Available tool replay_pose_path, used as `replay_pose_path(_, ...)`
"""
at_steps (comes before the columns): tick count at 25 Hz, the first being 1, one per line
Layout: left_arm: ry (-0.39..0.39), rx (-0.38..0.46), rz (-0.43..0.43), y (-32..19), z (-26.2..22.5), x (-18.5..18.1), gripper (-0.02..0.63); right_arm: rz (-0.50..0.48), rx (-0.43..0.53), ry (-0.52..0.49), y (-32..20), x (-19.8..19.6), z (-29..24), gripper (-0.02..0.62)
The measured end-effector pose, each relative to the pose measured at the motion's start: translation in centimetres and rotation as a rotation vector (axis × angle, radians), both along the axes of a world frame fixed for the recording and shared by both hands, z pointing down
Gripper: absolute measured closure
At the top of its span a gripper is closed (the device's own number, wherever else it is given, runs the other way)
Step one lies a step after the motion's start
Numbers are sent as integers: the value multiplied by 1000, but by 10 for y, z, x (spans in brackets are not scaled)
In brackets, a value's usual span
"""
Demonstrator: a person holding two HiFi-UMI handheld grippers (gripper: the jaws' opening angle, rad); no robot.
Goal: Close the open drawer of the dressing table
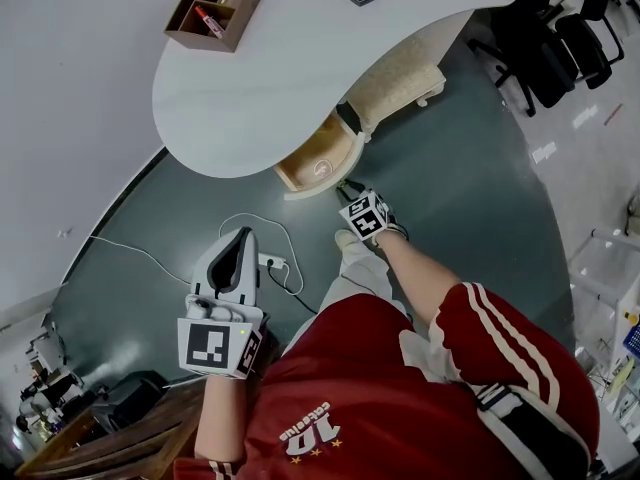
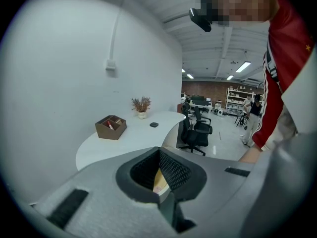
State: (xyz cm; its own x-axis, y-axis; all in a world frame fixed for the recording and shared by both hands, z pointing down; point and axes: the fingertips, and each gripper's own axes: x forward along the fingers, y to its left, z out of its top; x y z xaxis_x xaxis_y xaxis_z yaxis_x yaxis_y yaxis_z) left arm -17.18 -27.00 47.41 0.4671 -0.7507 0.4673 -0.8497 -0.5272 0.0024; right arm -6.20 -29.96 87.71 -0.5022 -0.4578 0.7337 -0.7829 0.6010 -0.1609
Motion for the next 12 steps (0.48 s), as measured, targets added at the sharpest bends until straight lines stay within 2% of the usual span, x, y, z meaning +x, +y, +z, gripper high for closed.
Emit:
replay_pose_path(5,-12,10,-20,-7,-4,-2,607,-51,21,-11,-17,-12,0,486)
replay_pose_path(12,-44,25,-31,-21,-12,-9,607,-61,42,-31,-44,-27,-3,486)
